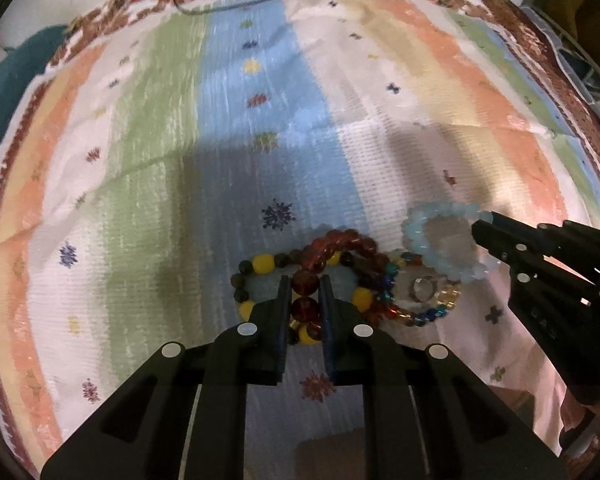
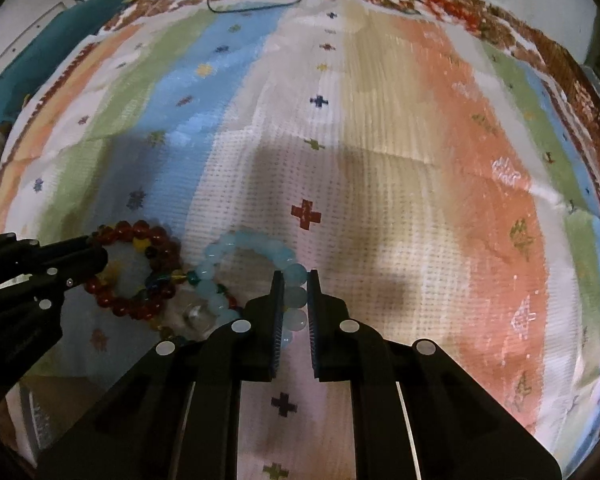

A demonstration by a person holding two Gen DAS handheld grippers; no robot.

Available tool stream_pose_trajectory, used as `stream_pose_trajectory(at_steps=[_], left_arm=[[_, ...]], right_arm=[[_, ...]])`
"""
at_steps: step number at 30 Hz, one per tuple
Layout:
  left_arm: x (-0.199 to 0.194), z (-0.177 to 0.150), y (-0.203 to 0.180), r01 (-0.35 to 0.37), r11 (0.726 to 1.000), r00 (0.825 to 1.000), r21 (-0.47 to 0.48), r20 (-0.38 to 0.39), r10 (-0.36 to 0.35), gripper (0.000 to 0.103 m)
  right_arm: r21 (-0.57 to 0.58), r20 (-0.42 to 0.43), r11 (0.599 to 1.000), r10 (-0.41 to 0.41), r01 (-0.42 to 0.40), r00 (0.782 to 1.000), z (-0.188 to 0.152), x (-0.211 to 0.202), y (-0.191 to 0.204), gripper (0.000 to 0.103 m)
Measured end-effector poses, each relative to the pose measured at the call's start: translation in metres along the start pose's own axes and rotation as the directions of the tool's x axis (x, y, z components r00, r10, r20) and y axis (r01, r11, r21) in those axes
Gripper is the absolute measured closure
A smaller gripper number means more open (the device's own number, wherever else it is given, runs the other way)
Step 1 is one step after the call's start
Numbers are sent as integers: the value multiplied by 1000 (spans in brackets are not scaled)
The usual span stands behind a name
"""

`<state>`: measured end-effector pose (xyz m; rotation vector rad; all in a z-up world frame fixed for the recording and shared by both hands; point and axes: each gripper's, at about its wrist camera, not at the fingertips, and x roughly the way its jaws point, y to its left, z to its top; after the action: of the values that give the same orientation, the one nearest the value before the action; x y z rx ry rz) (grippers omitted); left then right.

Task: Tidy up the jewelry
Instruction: 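Close the left tool on the red bead bracelet while the right tool grasps the light blue bracelet, then lift both held bracelets and carry them over the silver tin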

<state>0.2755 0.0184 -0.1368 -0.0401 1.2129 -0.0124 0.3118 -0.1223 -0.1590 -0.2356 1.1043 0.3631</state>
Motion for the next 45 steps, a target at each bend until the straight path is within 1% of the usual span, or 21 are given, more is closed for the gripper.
stream_pose_trajectory(at_steps=[4,10,16,23,32,36,37,38,41,45], left_arm=[[-15,-3,-5,-8,1000,1000,10,22,8,90],[-33,-5,-4,-11,1000,999,-9,43,11,90],[-54,-11,-3,5,1000,997,-28,73,-2,90],[-69,-18,-2,21,999,996,-34,87,-18,90],[-89,-28,-1,49,998,992,-42,116,-43,90],[-98,-33,-2,45,998,990,-40,134,-40,90],[-100,-34,-1,35,998,990,-52,140,-27,90],[-103,-36,-1,37,998,989,-55,144,-29,90],[-111,-40,-2,45,997,987,-58,156,-35,90],[-122,-46,-6,59,997,983,-51,174,-50,90]], right_arm=[[-24,28,1000,-16,17,999,-5,-14,2,91],[-5,49,1000,27,-27,998,-11,-32,-2,91],[-2,56,998,70,-70,996,-16,-46,5,91],[-13,79,997,81,-80,994,-21,-59,13,91],[-14,128,995,97,-96,987,-24,-82,12,91],[-14,144,994,114,-113,983,-28,-92,12,91],[-15,148,993,116,-115,982,-29,-94,12,91],[-16,151,993,118,-117,981,-30,-96,12,91],[-22,171,994,106,-104,980,-33,-105,14,91],[-43,189,993,113,-106,976,-37,-115,18,91]])
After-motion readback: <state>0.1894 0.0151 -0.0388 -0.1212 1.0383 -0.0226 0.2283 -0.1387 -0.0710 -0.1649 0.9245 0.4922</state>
